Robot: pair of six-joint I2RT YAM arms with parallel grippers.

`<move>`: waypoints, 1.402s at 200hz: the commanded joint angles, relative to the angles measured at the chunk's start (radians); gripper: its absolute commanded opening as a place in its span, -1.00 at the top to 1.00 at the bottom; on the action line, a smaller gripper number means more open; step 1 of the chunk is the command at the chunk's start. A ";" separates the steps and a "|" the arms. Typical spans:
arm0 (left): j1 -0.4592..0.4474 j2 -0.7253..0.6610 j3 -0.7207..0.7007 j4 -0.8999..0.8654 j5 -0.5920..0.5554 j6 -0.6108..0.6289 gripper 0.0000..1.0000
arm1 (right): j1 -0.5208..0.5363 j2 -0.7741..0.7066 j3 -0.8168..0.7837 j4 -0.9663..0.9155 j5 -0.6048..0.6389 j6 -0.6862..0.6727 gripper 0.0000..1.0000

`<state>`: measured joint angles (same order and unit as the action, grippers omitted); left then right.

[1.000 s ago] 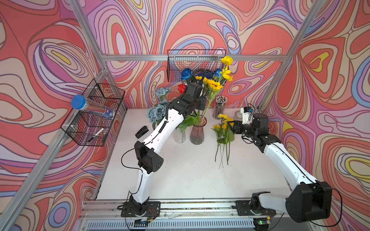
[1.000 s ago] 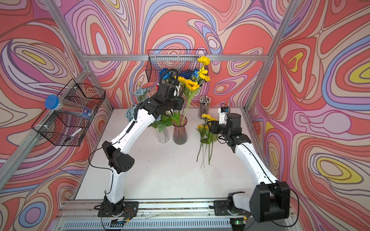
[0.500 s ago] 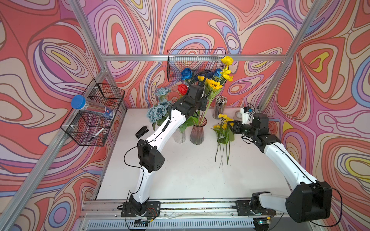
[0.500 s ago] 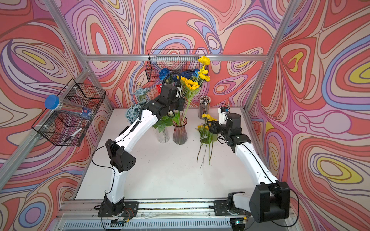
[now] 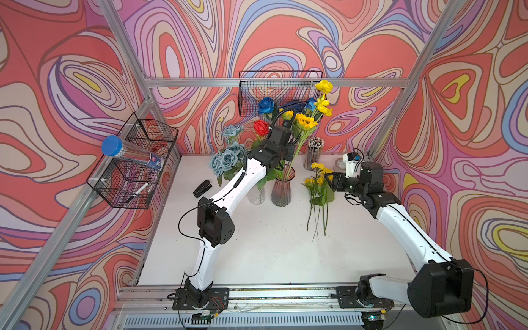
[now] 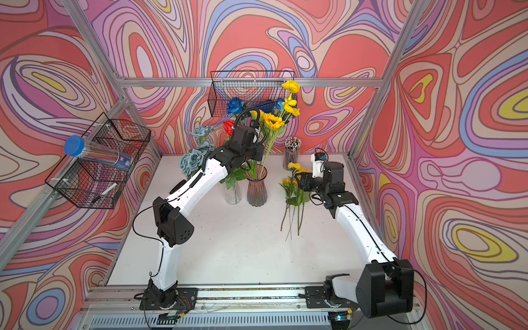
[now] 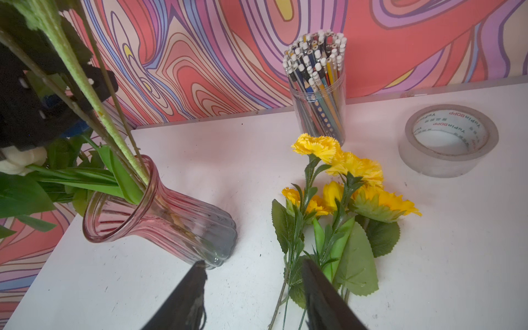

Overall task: Pick out yellow flowers from the vase
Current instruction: Pick up the flower from the vase.

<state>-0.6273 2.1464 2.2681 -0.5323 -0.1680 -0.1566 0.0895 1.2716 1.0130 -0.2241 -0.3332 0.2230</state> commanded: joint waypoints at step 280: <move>-0.002 -0.566 -0.504 0.537 0.346 0.030 1.00 | 0.004 -0.004 -0.001 0.017 -0.053 0.006 -0.16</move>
<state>-0.6277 1.6398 1.7851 -0.0841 0.0887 -0.1085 0.0895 1.2854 1.0134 -0.2241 -0.3660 0.2245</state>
